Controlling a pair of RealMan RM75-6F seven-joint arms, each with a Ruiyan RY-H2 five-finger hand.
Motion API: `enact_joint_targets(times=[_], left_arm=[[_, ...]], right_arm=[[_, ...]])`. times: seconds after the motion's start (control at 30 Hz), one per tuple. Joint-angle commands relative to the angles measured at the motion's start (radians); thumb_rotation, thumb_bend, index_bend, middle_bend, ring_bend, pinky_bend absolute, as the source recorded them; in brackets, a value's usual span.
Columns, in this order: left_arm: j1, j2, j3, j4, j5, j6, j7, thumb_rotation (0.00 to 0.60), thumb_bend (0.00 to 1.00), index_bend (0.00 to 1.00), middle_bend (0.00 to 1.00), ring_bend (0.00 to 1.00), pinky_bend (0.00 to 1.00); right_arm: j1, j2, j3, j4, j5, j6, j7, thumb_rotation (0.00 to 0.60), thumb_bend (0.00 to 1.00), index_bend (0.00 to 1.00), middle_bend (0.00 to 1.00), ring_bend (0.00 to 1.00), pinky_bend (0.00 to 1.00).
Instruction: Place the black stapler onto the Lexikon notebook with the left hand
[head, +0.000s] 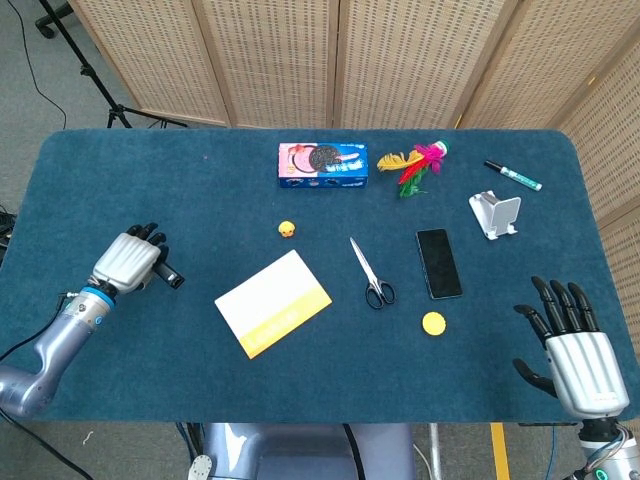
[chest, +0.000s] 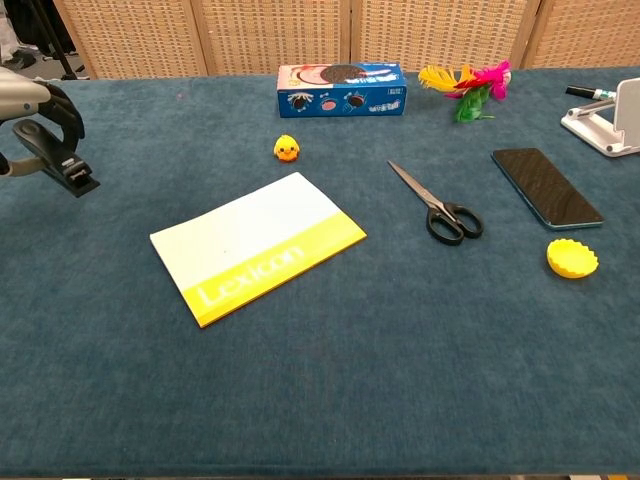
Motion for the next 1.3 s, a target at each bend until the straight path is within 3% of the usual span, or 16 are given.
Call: enact_joint_targets(times=[0.03, 0.37, 0.63, 0.97, 1.3], left_arm=[[-0.007, 0.020, -0.018, -0.046, -0.012, 0.015, 0.028, 0.600, 0.46, 0.56, 0.29, 0.12, 0.21], [-0.030, 0.000, -0.042, -0.163, -0.056, 0.035, 0.119, 0.600, 0.46, 0.56, 0.29, 0.12, 0.21], [-0.067, -0.081, -0.059, -0.240, -0.100, 0.053, 0.214, 0.600, 0.46, 0.56, 0.29, 0.12, 0.21], [-0.117, -0.163, -0.075, -0.257, -0.147, 0.061, 0.293, 0.600, 0.46, 0.56, 0.29, 0.12, 0.21], [-0.139, -0.190, -0.050, -0.239, -0.158, 0.047, 0.336, 0.600, 0.46, 0.56, 0.29, 0.12, 0.21]], right_arm=[[0.000, 0.001, 0.001, -0.001, 0.001, 0.001, 0.002, 0.600, 0.21, 0.26, 0.06, 0.00, 0.02], [-0.004, 0.015, 0.004, -0.010, 0.007, 0.008, 0.016, 0.600, 0.21, 0.26, 0.06, 0.00, 0.02], [-0.006, 0.026, 0.006, -0.011, 0.011, 0.012, 0.033, 0.600, 0.21, 0.26, 0.06, 0.00, 0.02], [-0.010, 0.039, 0.008, -0.016, 0.015, 0.020, 0.054, 0.600, 0.21, 0.26, 0.06, 0.00, 0.02], [-0.015, 0.049, 0.012, -0.011, 0.021, 0.030, 0.078, 0.600, 0.21, 0.26, 0.06, 0.00, 0.02]])
